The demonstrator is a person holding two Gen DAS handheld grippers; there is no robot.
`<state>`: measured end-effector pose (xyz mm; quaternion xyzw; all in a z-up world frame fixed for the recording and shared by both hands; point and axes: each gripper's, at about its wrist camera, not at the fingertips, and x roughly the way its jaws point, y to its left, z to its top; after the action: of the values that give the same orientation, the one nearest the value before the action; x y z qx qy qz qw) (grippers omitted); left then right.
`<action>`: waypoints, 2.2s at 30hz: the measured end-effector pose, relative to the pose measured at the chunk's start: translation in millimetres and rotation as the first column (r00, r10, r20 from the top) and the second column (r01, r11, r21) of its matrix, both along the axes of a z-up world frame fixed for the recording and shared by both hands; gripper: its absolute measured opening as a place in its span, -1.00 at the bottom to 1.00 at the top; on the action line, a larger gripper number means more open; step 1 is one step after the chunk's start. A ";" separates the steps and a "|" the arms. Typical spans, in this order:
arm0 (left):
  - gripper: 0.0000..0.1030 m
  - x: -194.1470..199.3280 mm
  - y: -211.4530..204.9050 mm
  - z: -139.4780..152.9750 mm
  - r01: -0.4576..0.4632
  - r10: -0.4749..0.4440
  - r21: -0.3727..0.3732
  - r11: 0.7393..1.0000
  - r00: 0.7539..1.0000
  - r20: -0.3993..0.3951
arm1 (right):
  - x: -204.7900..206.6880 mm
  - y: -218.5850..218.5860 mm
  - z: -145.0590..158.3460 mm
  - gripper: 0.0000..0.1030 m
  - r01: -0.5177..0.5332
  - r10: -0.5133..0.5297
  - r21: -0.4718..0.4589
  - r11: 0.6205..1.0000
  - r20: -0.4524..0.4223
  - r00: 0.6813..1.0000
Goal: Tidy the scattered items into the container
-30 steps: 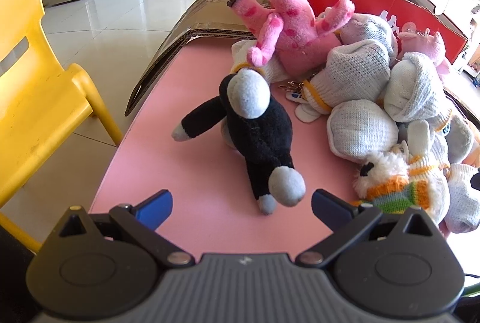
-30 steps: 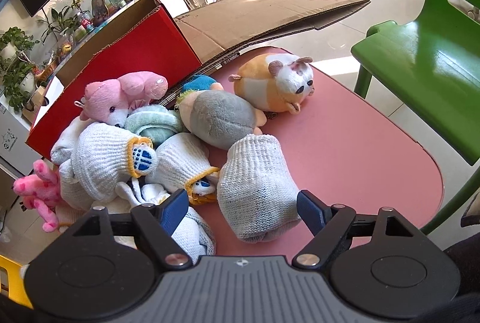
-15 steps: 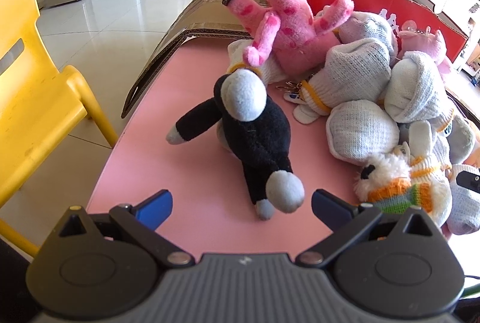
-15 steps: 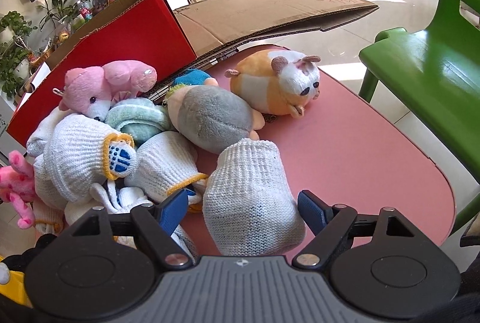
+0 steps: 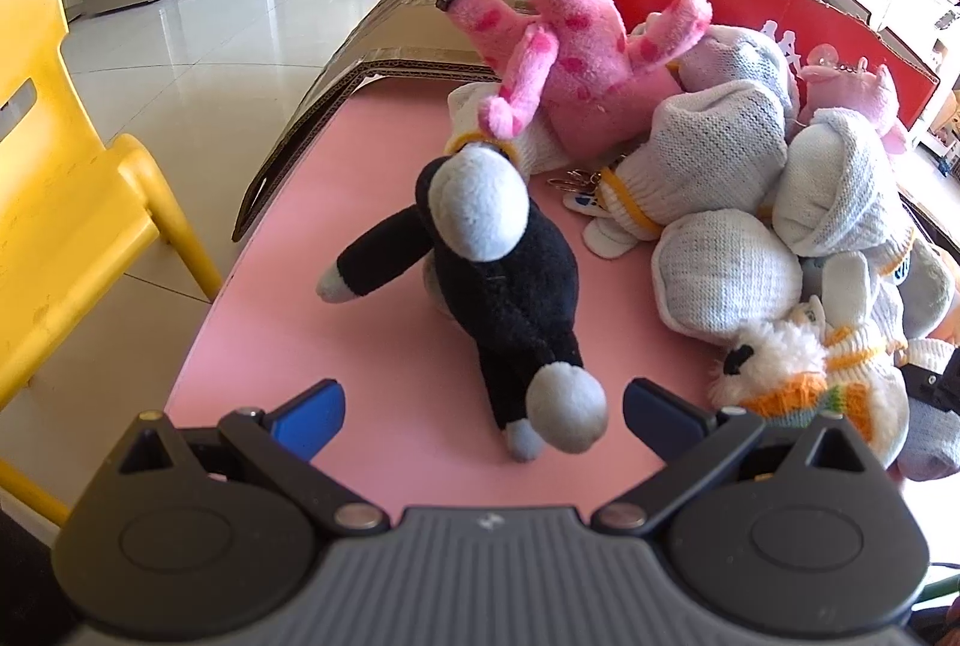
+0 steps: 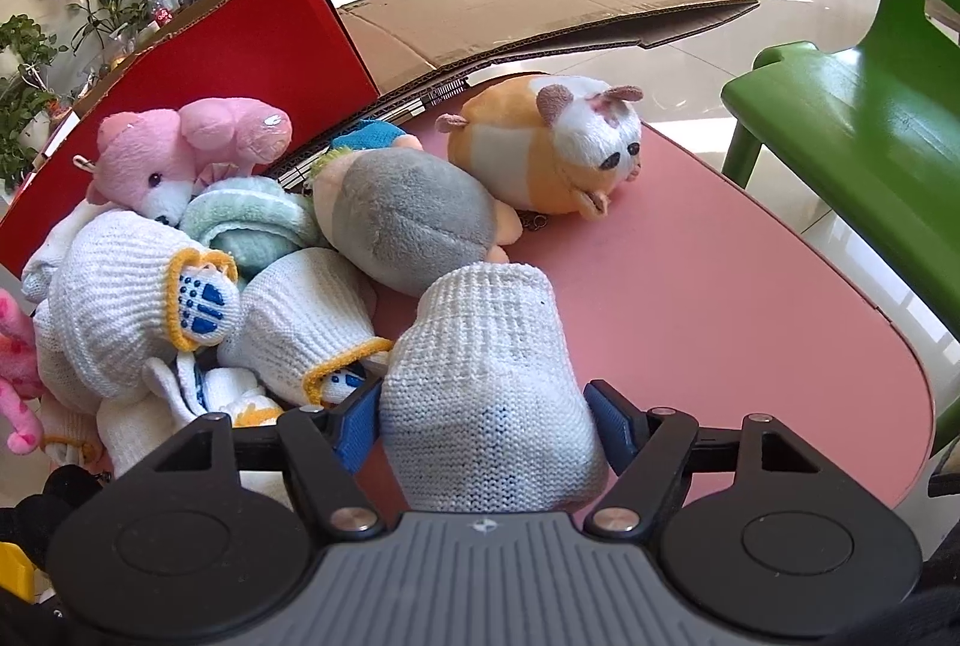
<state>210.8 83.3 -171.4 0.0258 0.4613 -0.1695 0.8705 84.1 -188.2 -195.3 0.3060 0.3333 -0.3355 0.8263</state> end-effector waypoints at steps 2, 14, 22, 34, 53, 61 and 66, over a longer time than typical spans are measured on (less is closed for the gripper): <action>0.99 0.8 0.5 -0.4 -0.006 0.006 0.002 1.000 1.000 0.000 | -1.4 -0.7 0.6 0.35 0.001 -0.001 0.008 1.000 0.006 1.000; 0.99 -3.0 6.8 2.5 -0.009 0.009 -0.010 1.000 1.000 0.008 | -21.1 12.4 9.0 0.33 0.058 -0.054 0.059 0.997 -0.066 0.996; 0.99 4.9 10.4 8.1 -0.026 0.025 -0.110 0.994 1.000 -0.009 | -22.4 11.7 6.4 0.34 0.076 -0.072 0.065 0.995 -0.064 0.995; 0.99 36.6 -4.9 -4.9 -0.096 0.092 -0.129 0.987 0.995 -0.033 | -20.7 10.0 4.8 0.36 0.103 -0.099 0.081 0.991 -0.052 0.994; 0.99 55.9 -22.0 -28.5 -0.157 0.157 -0.033 0.987 0.988 -0.005 | -13.7 14.3 4.5 0.37 0.092 -0.089 0.042 0.995 -0.071 0.994; 0.24 53.5 -19.8 -23.9 -0.121 0.124 -0.065 0.990 0.992 0.035 | -10.5 15.8 3.6 0.37 0.081 -0.079 0.023 0.996 -0.081 0.994; 0.15 50.3 -20.6 -22.2 -0.084 0.087 -0.085 0.993 0.996 0.024 | -10.7 16.2 4.0 0.37 0.080 -0.078 0.022 0.997 -0.084 0.993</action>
<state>261.1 62.6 -193.5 -0.0281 0.4424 -0.1508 0.8836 73.4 -172.0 -191.4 0.3149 0.3591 -0.3761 0.7940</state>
